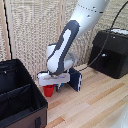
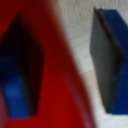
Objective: Please find the red cup among the items before you. Carefully move your gripper towards it and gently hold it. Locate the front section of the organizer in front of you. Transfer the red cup above the front section and let go, placing it within that section.
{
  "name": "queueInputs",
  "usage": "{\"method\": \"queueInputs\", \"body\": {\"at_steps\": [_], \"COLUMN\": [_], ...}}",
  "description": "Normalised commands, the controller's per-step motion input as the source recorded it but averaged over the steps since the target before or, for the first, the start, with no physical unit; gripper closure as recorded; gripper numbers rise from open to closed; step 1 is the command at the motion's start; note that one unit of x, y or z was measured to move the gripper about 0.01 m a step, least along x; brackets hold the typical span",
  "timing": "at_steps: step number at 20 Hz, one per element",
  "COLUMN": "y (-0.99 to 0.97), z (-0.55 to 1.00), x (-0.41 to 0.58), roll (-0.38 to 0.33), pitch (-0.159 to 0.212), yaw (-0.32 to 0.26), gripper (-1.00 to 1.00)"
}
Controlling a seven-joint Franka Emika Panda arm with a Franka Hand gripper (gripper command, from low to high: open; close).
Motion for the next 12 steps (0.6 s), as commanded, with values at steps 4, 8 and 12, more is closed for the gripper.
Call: {"method": "queueInputs", "body": {"at_steps": [4,8,12], "y": [0.02,0.06,0.16], "z": [0.08,0.49,0.84], "x": [0.000,0.000,0.000], "roll": [0.000,0.003,0.011], "pitch": [-0.044,-0.004,0.000], "yaw": [0.004,0.000,0.000], "gripper": [1.00,1.00,1.00]}}
